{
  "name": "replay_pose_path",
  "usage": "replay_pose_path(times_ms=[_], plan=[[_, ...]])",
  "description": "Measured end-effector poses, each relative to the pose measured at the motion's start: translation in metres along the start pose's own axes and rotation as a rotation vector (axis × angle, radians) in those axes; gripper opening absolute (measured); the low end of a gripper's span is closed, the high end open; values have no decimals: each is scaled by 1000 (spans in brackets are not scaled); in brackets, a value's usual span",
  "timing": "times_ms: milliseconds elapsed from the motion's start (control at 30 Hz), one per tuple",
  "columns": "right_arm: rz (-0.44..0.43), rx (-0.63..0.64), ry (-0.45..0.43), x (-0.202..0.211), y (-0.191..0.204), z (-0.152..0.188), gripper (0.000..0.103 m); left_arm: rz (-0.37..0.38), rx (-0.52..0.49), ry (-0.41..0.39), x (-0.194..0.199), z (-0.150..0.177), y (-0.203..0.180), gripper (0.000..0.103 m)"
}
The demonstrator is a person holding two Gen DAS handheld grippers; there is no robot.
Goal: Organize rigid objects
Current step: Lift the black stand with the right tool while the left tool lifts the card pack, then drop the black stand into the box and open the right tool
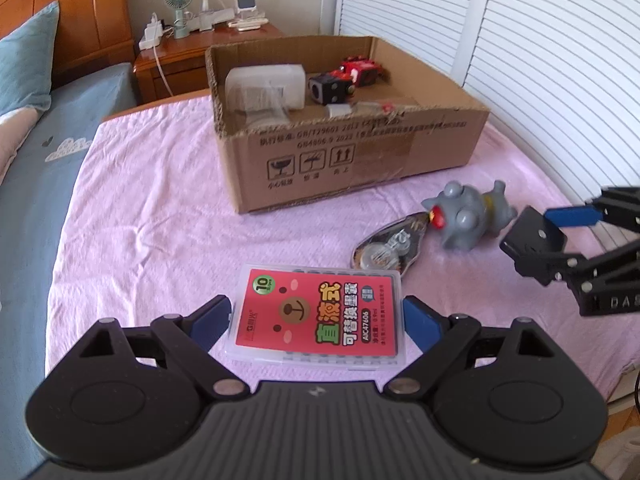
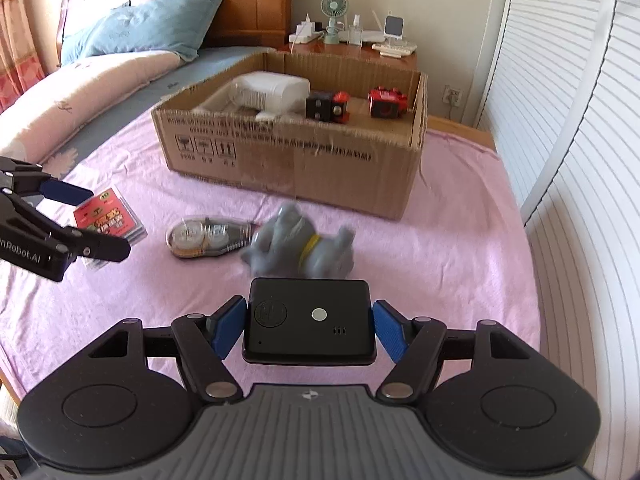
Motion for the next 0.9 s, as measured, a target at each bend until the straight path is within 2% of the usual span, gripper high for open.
replay_pose_path(times_ms=[200,367,533,700,767,833,900], plan=[[-23,10,-55,8,-8,-33,74,8,-25,-24,4,-12,-1,91],[-23,37,-115,2,-15,-74,74,7,-25,-42,7,-20,2,91],[-17,32,-136,-29,-26,-114,74,0,-27,-59,11,-24,5,91],[3,-7,-101,-74,-39,-137,74,-7,-25,-75,15,-26,9,91],[11,-45,-76,-91,-44,-142,82,-10,-19,-77,15,-26,11,91],[20,-86,-63,-99,-48,-142,97,-14,-17,-78,16,-26,13,91],[15,-100,-84,-96,-48,-142,103,-17,-15,-78,16,-26,14,91]])
Point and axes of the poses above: each gripper's, at about its wrist camera, not at the fingertips, and x roughly against the way its jaws point, y to its left, z to its underside, the point moved 10 cm from there along -x, roughly the way its jaws point, and after that the axes turned 7 degrees about -y, right-handed, at the moved point
